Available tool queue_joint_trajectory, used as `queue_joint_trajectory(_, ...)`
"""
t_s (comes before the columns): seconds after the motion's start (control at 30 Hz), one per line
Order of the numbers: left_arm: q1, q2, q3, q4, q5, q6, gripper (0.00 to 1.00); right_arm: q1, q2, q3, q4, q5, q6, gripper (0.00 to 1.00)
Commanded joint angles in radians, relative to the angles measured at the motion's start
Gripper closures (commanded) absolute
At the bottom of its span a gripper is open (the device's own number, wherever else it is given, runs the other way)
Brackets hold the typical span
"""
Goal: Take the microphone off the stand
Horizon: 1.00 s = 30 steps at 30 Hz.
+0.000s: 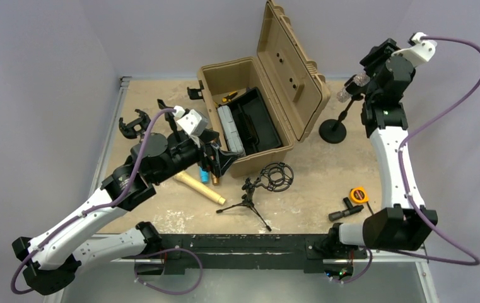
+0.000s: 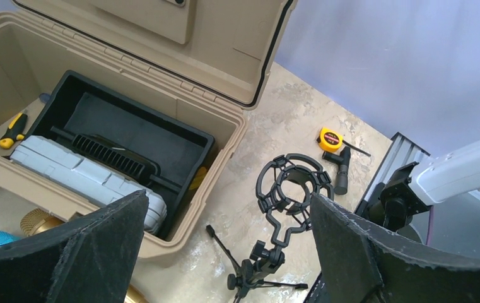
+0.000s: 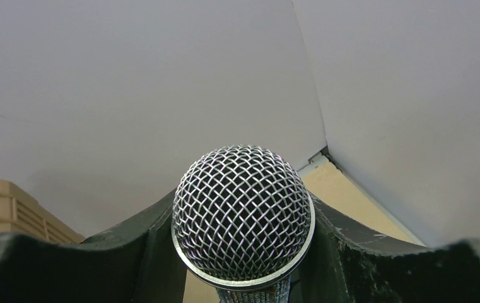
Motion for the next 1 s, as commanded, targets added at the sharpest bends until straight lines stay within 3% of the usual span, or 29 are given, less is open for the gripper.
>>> queue_joint_trajectory(0.0, -0.019, 0.002, 0.009, 0.021, -0.011, 0.013, 0.05, -0.002, -0.13, -0.007, -0.05, -0.005, 0.028, 0.98)
queue_joint_trajectory(0.3, -0.028, 0.002, 0.009, 0.022, 0.001, 0.001, 0.05, 0.03, -0.315, 0.002, -0.263, -0.091, 0.027, 1.0)
queue_joint_trajectory(0.5, -0.029, 0.018, 0.007, 0.034, 0.023, -0.009, 0.05, 0.066, -0.441, -0.077, -0.286, -0.304, 0.043, 1.0)
queue_joint_trajectory(0.7, -0.062, 0.074, 0.03, 0.082, 0.033, -0.063, 0.06, 0.211, -0.491, -0.105, -0.315, -0.339, 0.114, 1.0)
queue_joint_trajectory(0.97, -0.254, 0.171, 0.075, 0.245, -0.222, -0.015, 0.06, 0.271, -0.544, -0.209, -0.256, -0.367, 0.146, 1.0)
